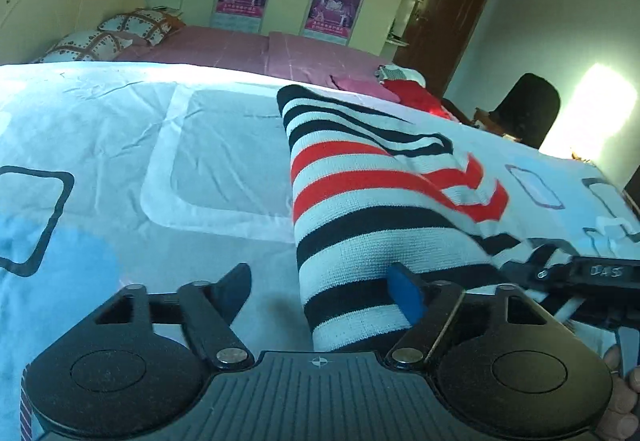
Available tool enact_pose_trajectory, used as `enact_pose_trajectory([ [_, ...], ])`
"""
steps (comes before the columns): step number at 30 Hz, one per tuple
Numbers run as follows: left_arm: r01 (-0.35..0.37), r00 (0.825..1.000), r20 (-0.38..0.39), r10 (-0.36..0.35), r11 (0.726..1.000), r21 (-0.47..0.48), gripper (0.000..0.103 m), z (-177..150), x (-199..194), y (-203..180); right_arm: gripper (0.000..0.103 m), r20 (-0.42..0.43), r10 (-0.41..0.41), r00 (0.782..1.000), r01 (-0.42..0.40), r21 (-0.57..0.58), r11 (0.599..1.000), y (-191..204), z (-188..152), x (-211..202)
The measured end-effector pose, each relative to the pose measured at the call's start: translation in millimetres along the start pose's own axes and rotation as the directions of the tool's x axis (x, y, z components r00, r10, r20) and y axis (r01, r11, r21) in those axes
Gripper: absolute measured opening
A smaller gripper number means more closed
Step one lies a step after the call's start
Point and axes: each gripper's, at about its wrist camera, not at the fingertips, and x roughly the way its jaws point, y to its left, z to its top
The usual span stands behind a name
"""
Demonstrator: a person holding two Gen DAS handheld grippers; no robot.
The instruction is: Fold small clothes
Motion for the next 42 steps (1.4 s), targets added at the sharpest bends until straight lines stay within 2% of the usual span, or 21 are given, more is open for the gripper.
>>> enact_pose_trajectory([
  [8,0.02,1.0,-0.005,-0.02,1.0,0.001,0.078,-0.4,-3.1,4.0,0.045,-0.001,0.043,0.999,-0.042,0.104,0.994,-7.7,-6.5,-18.3],
  [9,0.019,1.0,-0.003,-0.019,1.0,0.001,0.078,-0.7,-1.8,4.2,0.044,0.0,0.03,1.0,-0.03,0.099,0.995,-6.1,-10.1,-23.2],
  [10,0.018,1.0,-0.003,-0.018,1.0,0.002,0.078,-0.6,1.1,4.7,0.024,0.01,0.005,1.0,-0.006,0.078,0.997,-3.5,-13.4,-27.0],
  [11,0.02,1.0,-0.005,-0.02,1.0,0.003,0.079,0.2,6.7,6.0,0.019,0.028,-0.037,0.999,0.035,0.05,0.998,-2.5,-17.7,-29.7],
  [12,0.02,1.0,-0.005,-0.02,1.0,0.007,0.079,-0.2,6.8,5.4,0.019,0.023,-0.015,1.0,0.013,0.082,0.997,-10.1,-20.4,-26.8],
  [13,0.02,1.0,-0.005,-0.02,1.0,0.01,0.079,-0.3,6.3,4.8,0.019,0.023,0.022,0.999,-0.026,0.159,0.987,-22.5,-22.2,-23.6],
  [15,0.027,1.0,-0.01,-0.027,1.0,0.009,0.079,-0.2,5.7,6.1,0.019,0.016,0.148,0.989,-0.143,0.378,0.915,-57.5,-25.9,-17.2],
  [16,0.031,0.999,-0.012,-0.031,0.999,0.007,0.08,0.0,4.9,6.9,0.024,0.021,0.173,0.985,-0.166,0.412,0.896,-64.7,-26.2,-18.4],
  [18,0.033,0.999,-0.015,-0.033,0.999,0.007,0.08,0.3,3.1,8.1,0.035,0.059,0.132,0.99,-0.144,0.332,0.932,-57.7,-21.2,-35.2],
  [21,0.012,1.0,-0.001,-0.012,1.0,0.022,0.079,1.8,-6.4,6.3,0.063,0.125,0.073,0.99,-0.094,0.178,0.979,-35.1,-12.5,-57.5],
  [23,-0.003,1.0,0.014,0.003,0.999,0.033,0.079,-0.1,-15.0,4.9,0.068,0.152,0.015,0.988,-0.026,0.075,0.997,-20.8,-6.1,-61.6],
  [25,-0.002,1.0,0.022,0.002,1.0,0.022,0.079,-3.1,-21.0,6.9,0.057,0.173,-0.013,0.985,0.018,-0.027,0.999,-8.7,-3.5,-63.5],
  [28,-0.01,1.0,-0.003,0.01,1.0,0.01,0.079,-10.8,-19.8,9.8,0.024,0.078,-0.045,0.996,0.057,-0.159,0.986,5.1,-2.3,-46.5],
  [30,-0.005,1.0,-0.003,0.005,1.0,-0.011,0.079,-13.1,-19.5,12.8,0.015,0.03,-0.077,0.997,0.082,-0.204,0.976,8.0,-4.9,-36.4],
  [32,-0.001,1.0,0.02,0.001,1.0,-0.025,0.079,-13.1,-23.9,15.6,0.013,0.048,0.108,0.993,-0.108,-0.006,0.994,-15.7,0.1,-50.7],
  [33,0.003,1.0,0.027,-0.002,1.0,-0.029,0.079,-13.5,-24.6,17.4,0.012,0.072,0.151,0.986,-0.156,0.075,0.985,-24.6,1.7,-52.9],
  [34,0.0,1.0,0.019,0.0,1.0,-0.031,0.079,-14.6,-22.6,19.5,0.012,0.076,0.161,0.984,-0.171,0.156,0.973,-39.1,-0.1,-50.2],
  [36,-0.004,1.0,-0.012,0.004,1.0,-0.03,0.079,-16.4,-15.4,22.8,0.01,-0.022,0.114,0.993,-0.106,0.242,0.964,-64.7,-7.1,-27.3],
  [38,0.002,1.0,-0.012,-0.003,0.999,-0.032,0.079,-13.5,-16.8,24.4,0.013,-0.02,0.159,0.987,-0.148,0.273,0.951,-75.0,-7.0,-27.5],
  [41,0.039,0.998,0.054,-0.037,0.999,-0.039,0.079,-0.8,-24.2,30.2,0.041,0.052,0.129,0.99,-0.135,0.129,0.982,-55.8,5.3,-49.7],
  [42,0.078,0.995,0.07,-0.074,0.995,-0.064,0.079,6.3,-22.6,34.0,0.059,0.087,0.124,0.988,-0.131,0.076,0.989,-49.6,11.1,-54.0],
])
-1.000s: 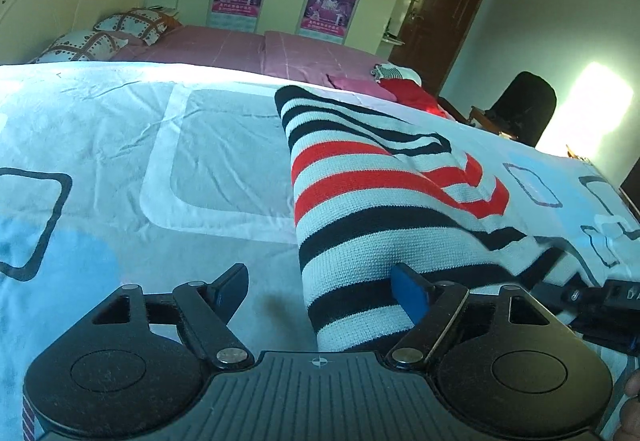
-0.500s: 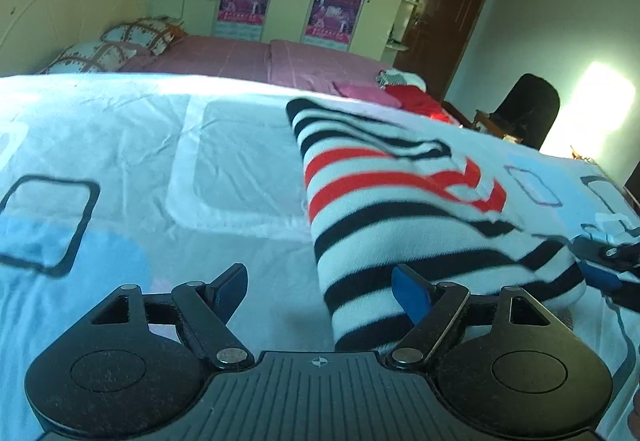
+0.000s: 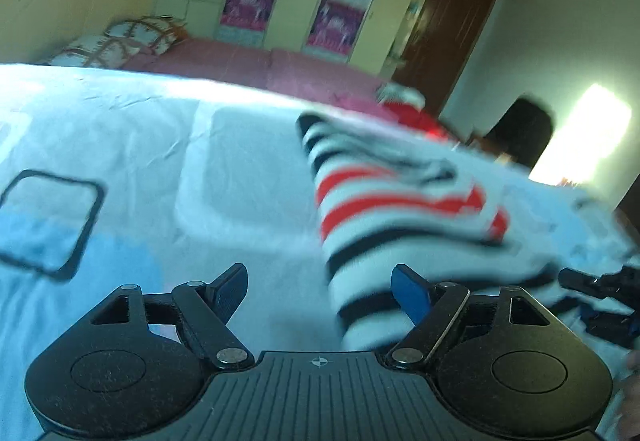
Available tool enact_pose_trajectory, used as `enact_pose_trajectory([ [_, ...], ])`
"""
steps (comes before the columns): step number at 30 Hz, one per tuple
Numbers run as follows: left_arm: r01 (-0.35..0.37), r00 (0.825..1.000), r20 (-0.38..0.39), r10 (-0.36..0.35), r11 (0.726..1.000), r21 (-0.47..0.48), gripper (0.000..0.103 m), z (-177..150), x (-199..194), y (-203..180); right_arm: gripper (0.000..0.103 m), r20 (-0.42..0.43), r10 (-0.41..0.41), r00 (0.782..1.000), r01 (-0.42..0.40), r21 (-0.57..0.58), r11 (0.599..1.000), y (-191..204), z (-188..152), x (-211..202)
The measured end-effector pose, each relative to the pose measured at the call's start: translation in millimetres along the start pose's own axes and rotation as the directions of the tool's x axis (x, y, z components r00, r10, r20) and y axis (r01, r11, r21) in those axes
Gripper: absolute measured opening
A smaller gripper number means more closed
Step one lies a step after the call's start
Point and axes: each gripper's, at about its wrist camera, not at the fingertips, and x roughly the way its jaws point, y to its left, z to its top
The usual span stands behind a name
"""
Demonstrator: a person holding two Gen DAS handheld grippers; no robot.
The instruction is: Fold small clothes
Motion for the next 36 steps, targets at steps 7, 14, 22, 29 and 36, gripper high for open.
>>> enact_pose_trajectory([
  [7,0.133,0.981,-0.133,-0.138,0.99,-0.05,0.079,25.2,63.8,2.4,0.065,-0.118,-0.051,0.992,0.038,-0.117,0.992,5.6,35.2,58.4],
  [14,0.142,0.978,-0.147,-0.149,0.988,-0.054,0.079,19.3,71.4,5.0,0.042,-0.158,-0.037,0.987,0.03,-0.048,0.998,-7.8,36.7,66.2],
  [22,0.173,0.97,-0.161,-0.181,0.983,-0.063,0.079,22.6,76.4,10.0,0.059,-0.231,0.004,0.973,-0.015,-0.043,0.999,-9.7,41.2,72.0],
  [29,0.179,0.97,-0.159,-0.186,0.982,-0.055,0.079,25.7,73.6,8.1,0.064,-0.261,0.038,0.965,-0.047,-0.026,0.999,-17.7,44.9,71.1],
  [36,0.283,0.918,-0.244,-0.313,0.947,-0.15,0.079,16.1,90.7,16.0,0.062,-0.262,0.021,0.965,-0.044,-0.081,0.996,-13.8,43.6,78.6],
])
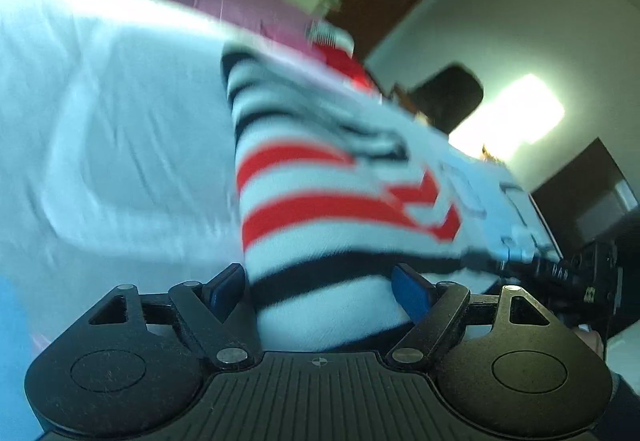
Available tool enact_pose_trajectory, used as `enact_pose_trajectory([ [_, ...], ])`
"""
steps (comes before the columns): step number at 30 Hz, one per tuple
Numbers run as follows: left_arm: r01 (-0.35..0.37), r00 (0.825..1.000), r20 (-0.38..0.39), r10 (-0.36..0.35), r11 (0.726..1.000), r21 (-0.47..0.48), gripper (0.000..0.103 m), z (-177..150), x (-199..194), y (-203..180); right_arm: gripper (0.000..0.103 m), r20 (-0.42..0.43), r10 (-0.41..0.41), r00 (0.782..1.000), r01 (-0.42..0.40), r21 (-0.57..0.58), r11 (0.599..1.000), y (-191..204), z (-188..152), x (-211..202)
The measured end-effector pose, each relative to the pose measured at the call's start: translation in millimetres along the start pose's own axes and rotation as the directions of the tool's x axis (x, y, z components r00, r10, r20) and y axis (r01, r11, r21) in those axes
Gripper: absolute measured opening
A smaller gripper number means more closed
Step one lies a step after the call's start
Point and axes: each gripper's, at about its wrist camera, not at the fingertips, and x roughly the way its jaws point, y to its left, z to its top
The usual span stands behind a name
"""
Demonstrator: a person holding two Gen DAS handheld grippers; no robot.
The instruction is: Fold small clothes
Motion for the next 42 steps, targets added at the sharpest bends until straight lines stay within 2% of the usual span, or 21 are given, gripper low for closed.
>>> enact_pose_trajectory([
  [1,0.023,1.0,0.017,-0.022,1.0,-0.022,0.079,-1.0,1.0,3.3,0.048,0.0,0.0,1.0,0.0,0.004,1.0,-0.1,1.4,1.7],
  [3,0.036,0.999,0.025,-0.036,0.999,-0.027,0.078,-0.7,2.6,4.0,0.039,-0.006,0.026,1.0,-0.026,0.017,1.0,-1.1,5.0,6.4],
  [4,0.041,0.999,0.032,-0.039,0.999,-0.033,0.073,-0.9,2.7,3.9,0.034,0.001,0.027,1.0,-0.027,0.013,1.0,0.7,5.6,6.6],
  [6,0.053,0.997,0.053,-0.051,0.998,-0.039,0.064,-2.8,-0.1,5.8,0.03,0.019,0.019,1.0,-0.017,-0.065,0.998,12.9,5.7,2.2],
  [8,0.08,0.992,0.098,-0.077,0.997,-0.024,0.063,-8.1,-6.8,6.8,0.029,0.078,0.098,0.992,-0.088,-0.13,0.988,24.5,3.2,-13.6],
  [9,0.061,0.994,0.096,-0.06,0.998,-0.014,0.063,-11.0,-5.7,7.0,0.029,0.094,0.112,0.989,-0.096,-0.16,0.982,25.0,1.4,-15.2],
  [11,0.056,0.995,0.084,-0.054,0.998,-0.03,0.063,-11.8,0.2,9.4,0.035,0.028,-0.003,1.0,0.006,-0.119,0.993,10.5,2.8,5.6],
  [13,0.052,0.996,0.075,-0.049,0.998,-0.04,0.066,-7.8,1.3,6.2,0.041,0.014,0.046,0.999,-0.045,-0.049,0.998,-2.0,5.7,6.8],
  [16,0.063,0.996,0.07,-0.06,0.997,-0.038,0.07,-3.7,0.9,7.7,0.072,0.032,0.025,0.999,-0.024,-0.05,0.998,2.2,8.2,-4.0],
  [17,0.073,0.995,0.07,-0.069,0.996,-0.048,0.07,-2.3,0.8,10.2,0.071,0.055,0.033,0.998,-0.03,-0.053,0.998,3.1,8.9,-10.4],
  [18,0.079,0.995,0.072,-0.075,0.995,-0.058,0.07,-1.9,0.2,13.0,0.069,0.079,0.04,0.996,-0.037,-0.039,0.999,1.2,10.4,-15.7],
  [21,0.084,0.994,0.077,-0.078,0.994,-0.066,0.07,-0.5,-0.6,16.7,0.048,0.116,0.069,0.991,-0.066,-0.034,0.997,-2.6,16.1,-27.6],
  [25,0.074,0.995,0.076,-0.069,0.995,-0.066,0.071,1.8,6.7,14.0,0.048,0.089,0.0,0.996,0.011,-0.12,0.993,10.6,27.1,-2.9],
  [27,0.063,0.996,0.073,-0.058,0.996,-0.059,0.071,3.6,9.6,11.5,0.04,0.116,-0.034,0.993,0.056,-0.19,0.98,19.6,29.9,8.5],
  [32,0.062,0.996,0.066,-0.059,0.997,-0.055,0.071,5.8,9.5,12.3,0.045,0.099,-0.009,0.995,0.03,-0.212,0.977,26.3,48.6,24.1],
  [33,0.062,0.996,0.065,-0.058,0.997,-0.055,0.071,5.9,9.3,12.1,0.034,0.089,0.014,0.996,0.004,-0.196,0.981,23.8,53.3,27.1],
  [34,0.062,0.996,0.067,-0.058,0.997,-0.053,0.071,5.7,9.2,12.0,0.012,0.087,0.026,0.996,-0.009,-0.191,0.982,21.8,55.9,28.8],
  [38,0.046,0.996,0.081,-0.043,0.999,-0.025,0.071,2.9,8.6,7.7,0.009,0.197,0.057,0.979,0.018,-0.358,0.934,39.9,53.5,12.9],
  [39,0.048,0.995,0.084,-0.045,0.998,-0.027,0.071,2.4,9.0,8.1,0.009,0.206,0.027,0.978,0.054,-0.374,0.926,40.4,51.9,16.6],
  [41,0.054,0.995,0.083,-0.051,0.998,-0.04,0.071,3.2,11.1,9.0,0.011,0.142,-0.089,0.986,0.134,-0.352,0.926,27.6,50.8,38.5],
  [42,0.05,0.996,0.08,-0.047,0.998,-0.037,0.071,3.8,11.0,7.8,0.014,0.14,-0.072,0.988,0.113,-0.313,0.943,18.4,49.5,38.7],
])
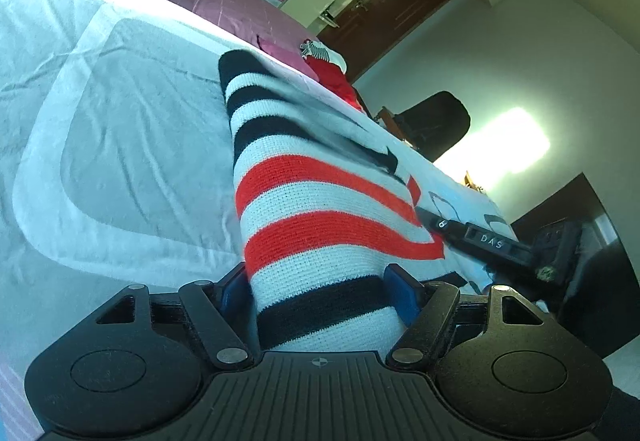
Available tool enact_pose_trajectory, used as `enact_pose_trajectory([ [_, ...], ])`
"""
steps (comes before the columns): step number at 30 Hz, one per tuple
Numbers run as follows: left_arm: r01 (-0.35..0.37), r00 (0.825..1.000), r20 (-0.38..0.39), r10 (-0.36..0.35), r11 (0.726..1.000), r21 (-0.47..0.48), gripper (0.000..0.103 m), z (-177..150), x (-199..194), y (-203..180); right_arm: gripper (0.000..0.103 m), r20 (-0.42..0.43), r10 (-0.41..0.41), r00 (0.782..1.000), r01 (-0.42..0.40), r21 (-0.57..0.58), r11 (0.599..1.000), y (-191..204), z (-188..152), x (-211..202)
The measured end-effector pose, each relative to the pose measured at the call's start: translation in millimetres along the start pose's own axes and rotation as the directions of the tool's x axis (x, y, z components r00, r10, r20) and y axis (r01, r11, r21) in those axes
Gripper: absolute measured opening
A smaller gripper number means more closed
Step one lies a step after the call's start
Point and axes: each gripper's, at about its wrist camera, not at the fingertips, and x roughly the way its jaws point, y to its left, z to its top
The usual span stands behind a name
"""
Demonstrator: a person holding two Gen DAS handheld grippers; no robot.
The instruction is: Fold small clothes
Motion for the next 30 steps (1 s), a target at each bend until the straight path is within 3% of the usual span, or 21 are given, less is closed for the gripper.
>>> enact_pose_trajectory([
  [2,-0.001,1.0,-0.011,0.001,1.0,0.011,0.071,0.8,-1.1,-0.9,0.035,-0.011,0.023,1.0,-0.022,0.084,0.996,-8.5,3.8,-7.7],
  [4,0.015,1.0,-0.019,-0.015,1.0,0.001,0.071,2.1,-2.3,2.5,0.077,0.019,0.043,0.999,-0.045,0.167,0.985,-14.8,4.7,-29.1],
  [6,0.027,0.999,-0.023,-0.027,1.0,-0.004,0.071,2.9,-3.8,5.7,0.084,0.06,0.104,0.993,-0.114,0.223,0.968,-20.9,-2.2,-52.5],
  [11,0.055,0.998,-0.035,-0.056,0.998,-0.022,0.071,3.6,-5.8,12.2,0.084,-0.041,0.244,0.969,-0.21,0.381,0.9,-42.4,-25.8,-72.8],
  [15,0.091,0.994,-0.053,-0.093,0.995,-0.044,0.071,2.3,-7.9,19.1,0.082,-0.174,0.27,0.947,-0.182,0.4,0.898,-38.6,-34.9,-57.0],
  [21,0.123,0.99,-0.06,-0.127,0.991,-0.061,0.071,3.2,-5.7,26.7,0.082,-0.179,0.298,0.937,-0.223,0.349,0.91,-21.6,-33.6,-36.6],
  [23,0.126,0.99,-0.058,-0.129,0.99,-0.06,0.071,3.3,-4.5,26.9,0.072,-0.171,0.319,0.932,-0.245,0.35,0.904,-21.8,-31.7,-31.3],
  [24,0.125,0.99,-0.058,-0.128,0.991,-0.056,0.071,3.5,-3.6,26.3,0.054,-0.171,0.327,0.929,-0.25,0.361,0.899,-23.3,-30.2,-26.4],
  [25,0.124,0.99,-0.056,-0.127,0.991,-0.054,0.071,4.0,-2.9,25.7,0.045,-0.179,0.336,0.925,-0.251,0.377,0.892,-22.8,-27.6,-18.3],
  [30,0.127,0.99,-0.059,-0.129,0.991,-0.035,0.071,7.0,5.3,18.9,0.041,-0.173,0.382,0.908,-0.302,0.36,0.882,-33.2,-30.5,-14.6],
])
